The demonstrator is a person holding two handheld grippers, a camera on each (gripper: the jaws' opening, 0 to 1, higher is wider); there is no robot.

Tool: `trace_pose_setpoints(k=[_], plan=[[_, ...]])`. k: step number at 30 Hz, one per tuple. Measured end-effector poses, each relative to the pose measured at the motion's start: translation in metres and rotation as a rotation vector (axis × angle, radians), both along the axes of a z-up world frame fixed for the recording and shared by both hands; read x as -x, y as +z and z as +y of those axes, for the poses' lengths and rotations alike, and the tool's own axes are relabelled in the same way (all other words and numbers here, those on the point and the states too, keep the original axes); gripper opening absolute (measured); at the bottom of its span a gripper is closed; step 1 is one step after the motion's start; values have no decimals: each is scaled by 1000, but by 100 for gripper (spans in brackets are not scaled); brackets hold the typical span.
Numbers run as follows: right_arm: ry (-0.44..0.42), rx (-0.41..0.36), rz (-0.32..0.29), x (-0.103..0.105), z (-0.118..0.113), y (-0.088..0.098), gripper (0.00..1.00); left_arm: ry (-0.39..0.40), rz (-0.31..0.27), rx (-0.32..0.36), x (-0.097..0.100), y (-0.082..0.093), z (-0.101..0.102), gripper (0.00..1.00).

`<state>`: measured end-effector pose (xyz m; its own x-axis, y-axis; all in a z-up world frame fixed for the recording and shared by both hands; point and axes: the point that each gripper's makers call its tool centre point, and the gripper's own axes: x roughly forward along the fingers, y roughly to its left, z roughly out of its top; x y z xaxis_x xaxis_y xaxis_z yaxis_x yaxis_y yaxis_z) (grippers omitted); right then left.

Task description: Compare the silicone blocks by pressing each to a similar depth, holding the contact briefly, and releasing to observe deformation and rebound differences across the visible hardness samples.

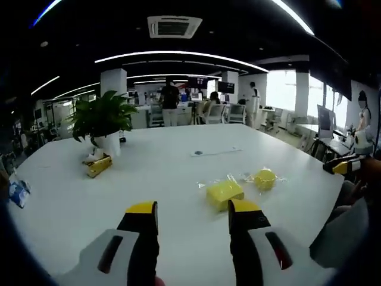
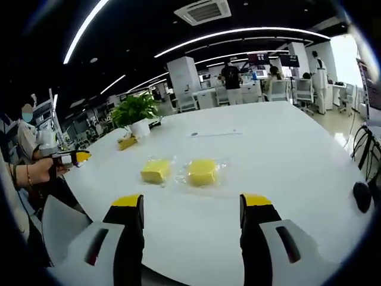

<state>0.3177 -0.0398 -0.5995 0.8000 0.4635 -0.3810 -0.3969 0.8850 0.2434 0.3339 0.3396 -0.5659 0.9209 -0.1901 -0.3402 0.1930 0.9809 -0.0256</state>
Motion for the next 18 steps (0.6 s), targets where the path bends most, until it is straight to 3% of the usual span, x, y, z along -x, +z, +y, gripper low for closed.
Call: trace_pose_setpoints(k=[10, 18], plan=[[-31, -15, -31, -8, -9, 9, 62, 50, -4, -9, 6, 6, 13, 47], [-29, -16, -43, -12, -9, 13, 61, 59, -6, -18, 0, 10, 15, 47]])
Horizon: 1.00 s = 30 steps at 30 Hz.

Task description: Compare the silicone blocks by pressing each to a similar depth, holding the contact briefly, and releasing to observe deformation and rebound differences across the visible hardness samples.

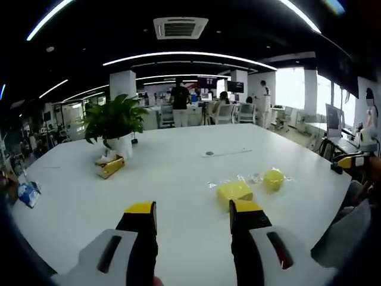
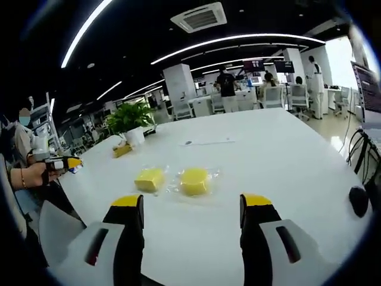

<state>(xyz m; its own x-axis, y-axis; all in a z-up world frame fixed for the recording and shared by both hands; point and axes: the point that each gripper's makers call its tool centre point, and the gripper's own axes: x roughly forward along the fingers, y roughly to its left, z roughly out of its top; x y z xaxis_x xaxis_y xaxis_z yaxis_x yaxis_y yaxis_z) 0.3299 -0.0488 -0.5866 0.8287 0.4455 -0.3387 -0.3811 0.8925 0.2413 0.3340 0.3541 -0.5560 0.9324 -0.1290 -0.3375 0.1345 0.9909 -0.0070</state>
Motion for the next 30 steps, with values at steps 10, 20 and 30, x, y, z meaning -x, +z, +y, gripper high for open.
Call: trace_pose_setpoints(k=[10, 20, 30], plan=[[28, 21, 2, -5, 1, 0, 60, -107, 8, 51, -33, 6, -31, 49], [57, 30, 19, -10, 2, -6, 60, -286, 29, 124, -87, 15, -85, 51], [63, 37, 27, -15, -1, -13, 59, -444, 93, 171, -128, 4, -142, 50]])
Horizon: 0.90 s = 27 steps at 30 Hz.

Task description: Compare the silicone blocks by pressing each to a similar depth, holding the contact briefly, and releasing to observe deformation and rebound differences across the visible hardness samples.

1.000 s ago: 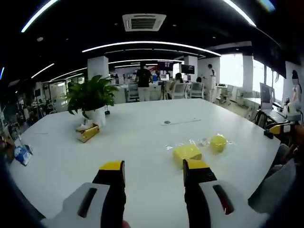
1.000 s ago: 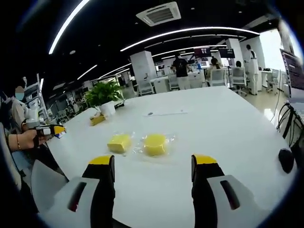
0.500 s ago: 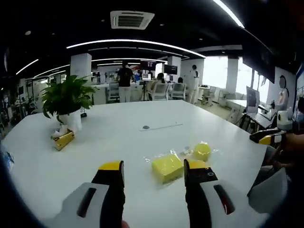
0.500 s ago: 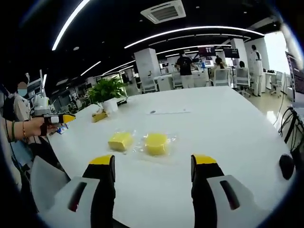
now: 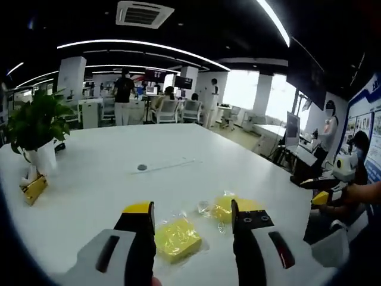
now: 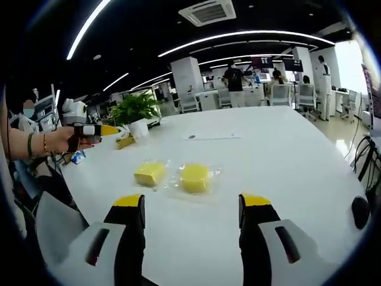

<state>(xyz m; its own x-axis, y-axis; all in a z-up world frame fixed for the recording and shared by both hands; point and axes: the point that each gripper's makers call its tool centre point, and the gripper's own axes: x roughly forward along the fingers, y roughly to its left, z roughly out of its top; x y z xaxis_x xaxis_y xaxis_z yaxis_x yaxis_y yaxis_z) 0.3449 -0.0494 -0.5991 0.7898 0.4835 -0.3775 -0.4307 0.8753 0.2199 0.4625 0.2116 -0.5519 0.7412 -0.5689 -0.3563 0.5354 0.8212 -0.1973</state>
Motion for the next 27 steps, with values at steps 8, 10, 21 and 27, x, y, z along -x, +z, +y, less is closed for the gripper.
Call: trace_pose_setpoints(k=[8, 10, 21, 27], plan=[[-15, 1, 23, -1, -9, -12, 59, -76, 80, 46, -28, -27, -42, 52], [-18, 4, 31, -1, -11, -16, 59, -82, 110, 52, -33, -37, -48, 52], [-30, 0, 47, -6, -15, -25, 58, -166, 221, 20, -56, -80, -82, 50], [-36, -3, 60, -7, -17, -31, 58, -191, 303, -20, -67, -109, -95, 51]])
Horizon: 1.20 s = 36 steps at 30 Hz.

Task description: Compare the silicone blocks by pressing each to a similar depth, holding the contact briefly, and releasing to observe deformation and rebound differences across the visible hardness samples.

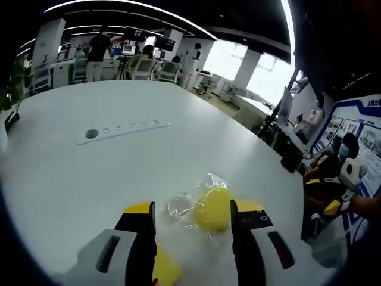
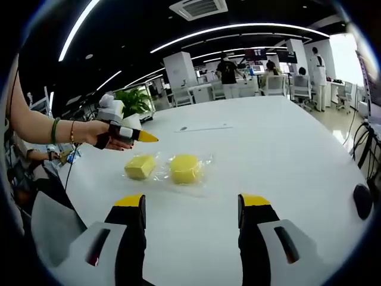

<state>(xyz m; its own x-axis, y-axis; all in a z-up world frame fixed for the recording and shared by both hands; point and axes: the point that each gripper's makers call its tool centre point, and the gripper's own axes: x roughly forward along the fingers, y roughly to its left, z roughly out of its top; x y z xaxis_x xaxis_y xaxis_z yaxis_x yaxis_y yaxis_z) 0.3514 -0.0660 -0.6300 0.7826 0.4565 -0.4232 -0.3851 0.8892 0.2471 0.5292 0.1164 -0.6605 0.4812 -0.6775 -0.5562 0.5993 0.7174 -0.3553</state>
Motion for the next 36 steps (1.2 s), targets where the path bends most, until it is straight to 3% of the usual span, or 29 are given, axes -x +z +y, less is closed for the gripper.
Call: trace_pose_setpoints(k=[2, 3, 9, 14, 18, 23, 30, 36], plan=[[-3, 2, 4, 0, -1, -2, 58, 3, 29, -23, -3, -9, 0, 49], [-7, -1, 8, 1, -2, -3, 58, 4, 75, -28, -4, -17, -1, 47], [-17, -3, 19, 1, -6, -8, 57, 37, 214, -1, -10, -37, -7, 46], [-23, -8, 23, 1, -8, -10, 57, 117, 373, 61, -11, -47, -13, 46], [-22, -8, 25, 1, -10, -11, 56, 170, 455, 135, -16, -50, -22, 47], [-29, -12, 26, 1, -12, -13, 56, 220, 560, 163, -15, -62, -26, 44], [-40, -5, 31, 3, -18, -17, 55, 257, 643, 212, -14, -69, -26, 25], [-46, 0, 40, 4, -22, -21, 53, 247, 675, 269, -15, -71, -39, 23]])
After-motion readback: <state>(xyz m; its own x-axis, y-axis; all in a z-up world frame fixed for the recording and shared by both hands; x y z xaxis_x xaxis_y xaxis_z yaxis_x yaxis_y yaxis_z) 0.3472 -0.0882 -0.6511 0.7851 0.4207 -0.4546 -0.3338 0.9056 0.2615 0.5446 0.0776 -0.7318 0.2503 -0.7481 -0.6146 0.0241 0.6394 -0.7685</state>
